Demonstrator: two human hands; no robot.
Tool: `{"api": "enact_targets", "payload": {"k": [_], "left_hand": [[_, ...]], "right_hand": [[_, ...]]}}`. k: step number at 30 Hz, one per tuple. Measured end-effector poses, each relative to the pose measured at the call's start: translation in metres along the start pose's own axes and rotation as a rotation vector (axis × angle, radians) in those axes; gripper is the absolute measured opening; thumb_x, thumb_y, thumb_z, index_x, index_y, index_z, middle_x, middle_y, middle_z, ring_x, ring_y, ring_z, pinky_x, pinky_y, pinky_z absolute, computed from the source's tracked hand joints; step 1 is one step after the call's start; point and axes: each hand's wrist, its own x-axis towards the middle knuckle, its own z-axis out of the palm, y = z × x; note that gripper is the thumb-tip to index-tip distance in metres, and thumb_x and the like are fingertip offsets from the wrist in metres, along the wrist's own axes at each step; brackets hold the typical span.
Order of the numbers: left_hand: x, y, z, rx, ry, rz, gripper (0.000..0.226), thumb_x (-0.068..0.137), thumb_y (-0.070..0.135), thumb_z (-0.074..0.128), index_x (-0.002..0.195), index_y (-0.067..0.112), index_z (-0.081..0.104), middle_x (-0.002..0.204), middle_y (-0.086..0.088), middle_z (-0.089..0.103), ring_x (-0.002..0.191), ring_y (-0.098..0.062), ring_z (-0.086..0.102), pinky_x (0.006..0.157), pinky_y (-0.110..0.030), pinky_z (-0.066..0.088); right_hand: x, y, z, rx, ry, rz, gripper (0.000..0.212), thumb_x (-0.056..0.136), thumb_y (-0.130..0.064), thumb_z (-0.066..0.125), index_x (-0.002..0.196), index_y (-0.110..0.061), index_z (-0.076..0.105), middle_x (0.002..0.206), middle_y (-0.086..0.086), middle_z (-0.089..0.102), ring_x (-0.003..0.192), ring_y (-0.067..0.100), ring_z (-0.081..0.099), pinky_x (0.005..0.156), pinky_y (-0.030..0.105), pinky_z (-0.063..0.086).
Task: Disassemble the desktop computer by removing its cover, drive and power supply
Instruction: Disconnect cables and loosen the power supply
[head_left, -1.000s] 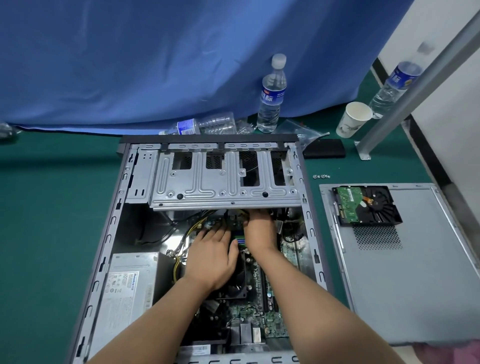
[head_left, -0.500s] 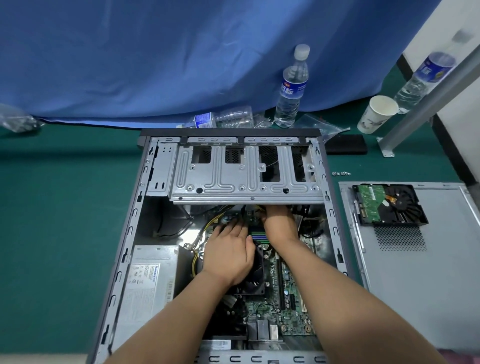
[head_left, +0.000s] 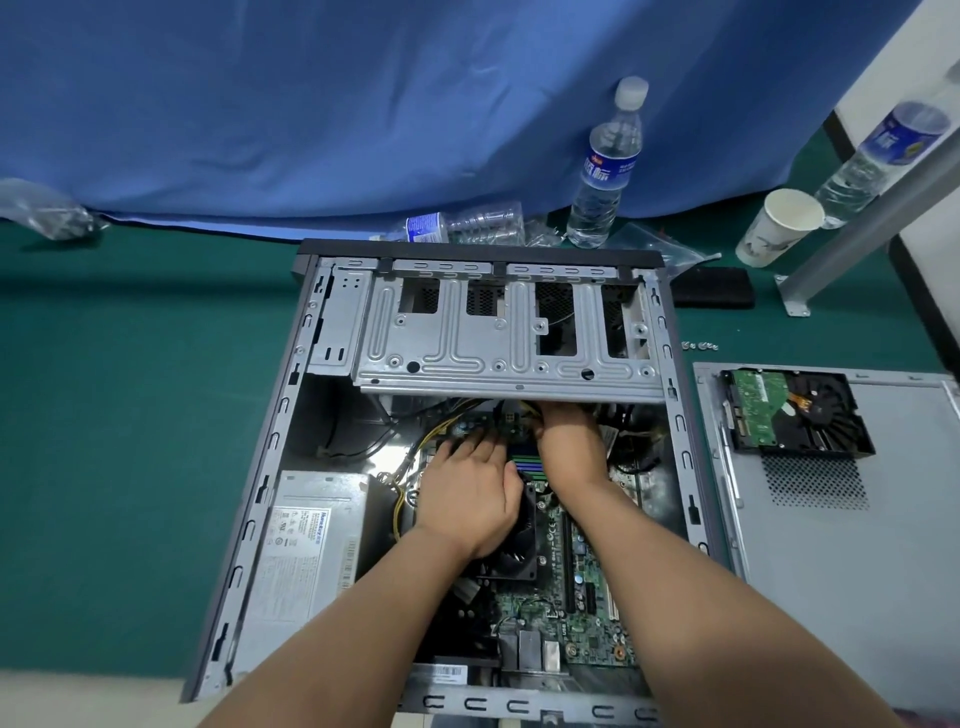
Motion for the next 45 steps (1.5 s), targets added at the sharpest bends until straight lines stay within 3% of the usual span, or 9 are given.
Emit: {"api": "enact_targets", "payload": {"k": [4,9,16,38,45], "left_hand": [[0.0004,-0.0016,0.0004,-0.003,-0.009,0.006,0.058,0.093,0.037,0.012,0.138,0.019,0.045,0.146,0.002,0.045,0.137,-0.013,0.034,0.111,-0.029,0.019],[-0.0002,-0.0010,0.0010,-0.015,-0.013,0.001,0.065,0.089,0.038,0.009,0.138,0.019,0.046,0.145,0.003,0.045,0.137,-0.012,0.034,0.112,-0.030,0.019],[0.0013,-0.0008,-0.0005,-0.017,-0.016,-0.002,0.067,0.088,0.039,0.008,0.139,0.018,0.045,0.146,0.002,0.045,0.138,-0.012,0.033,0.113,-0.031,0.021],[0.0007,0.0004,-0.0016,-0.016,-0.016,-0.012,0.049,0.098,0.035,0.024,0.137,0.017,0.047,0.142,0.000,0.048,0.134,-0.014,0.037,0.111,-0.032,0.023],[0.0019,-0.0003,-0.0010,-0.010,-0.020,-0.005,0.050,0.098,0.036,0.023,0.139,0.017,0.045,0.145,0.001,0.046,0.137,-0.013,0.034,0.112,-0.032,0.022]], "right_hand": [[0.0011,0.0022,0.0013,0.009,0.029,0.009,0.033,0.090,-0.001,0.039,0.116,-0.012,0.057,0.108,0.011,0.063,0.094,0.026,0.059,0.068,0.026,0.035],[0.0002,0.0019,0.0033,-0.006,0.018,0.026,0.034,0.094,-0.003,0.039,0.124,-0.011,0.053,0.120,0.009,0.059,0.107,0.025,0.057,0.085,0.027,0.040],[0.0011,0.0016,0.0035,0.005,-0.005,0.011,0.032,0.095,-0.004,0.037,0.122,-0.011,0.054,0.115,0.012,0.060,0.100,0.027,0.058,0.081,0.030,0.044],[-0.0045,-0.0014,0.0003,-0.039,0.002,-0.008,0.038,0.095,-0.005,0.036,0.130,-0.013,0.049,0.126,0.008,0.056,0.110,0.024,0.055,0.091,0.027,0.039],[-0.0022,0.0002,-0.0032,0.058,-0.022,0.035,0.032,0.094,-0.004,0.037,0.119,-0.012,0.056,0.109,0.013,0.061,0.094,0.028,0.058,0.072,0.029,0.040]]}}
